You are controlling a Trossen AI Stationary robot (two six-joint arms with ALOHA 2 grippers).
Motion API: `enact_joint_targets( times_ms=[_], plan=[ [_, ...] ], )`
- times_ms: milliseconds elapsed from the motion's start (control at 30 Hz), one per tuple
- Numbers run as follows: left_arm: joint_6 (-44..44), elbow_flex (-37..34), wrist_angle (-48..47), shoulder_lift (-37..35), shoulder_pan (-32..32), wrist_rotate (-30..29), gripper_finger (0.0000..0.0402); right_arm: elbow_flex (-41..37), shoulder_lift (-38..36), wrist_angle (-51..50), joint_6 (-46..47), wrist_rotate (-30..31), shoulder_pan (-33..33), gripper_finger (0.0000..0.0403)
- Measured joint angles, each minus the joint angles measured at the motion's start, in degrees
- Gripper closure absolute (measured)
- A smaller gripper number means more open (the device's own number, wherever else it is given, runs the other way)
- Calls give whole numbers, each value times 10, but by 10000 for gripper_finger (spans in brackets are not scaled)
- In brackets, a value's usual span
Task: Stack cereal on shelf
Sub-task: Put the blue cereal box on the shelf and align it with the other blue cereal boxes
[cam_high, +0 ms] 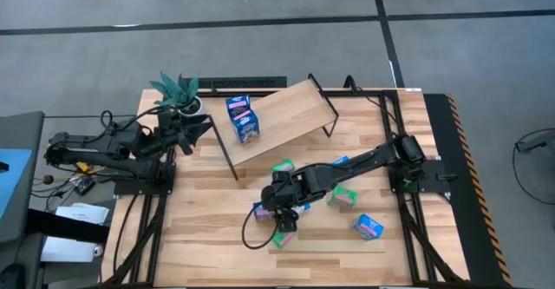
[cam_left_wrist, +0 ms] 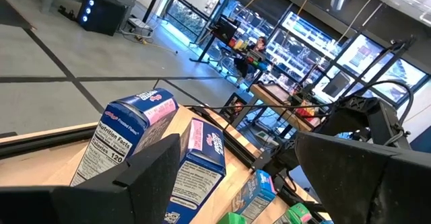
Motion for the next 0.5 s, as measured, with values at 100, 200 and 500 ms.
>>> enact_joint_targets(
  times_ms=[100, 200, 500],
  plan=[
    [0, 0, 0, 0, 0, 0, 119, 2, 0, -7, 0, 0, -3, 92],
    [0, 0, 0, 0, 0, 0, 119, 2, 0, -7, 0, 0, -3, 92],
    [2, 0, 0, 0, 0, 0, 119, 2, 0, 3, -1, 13, -2, 92]
  ],
)
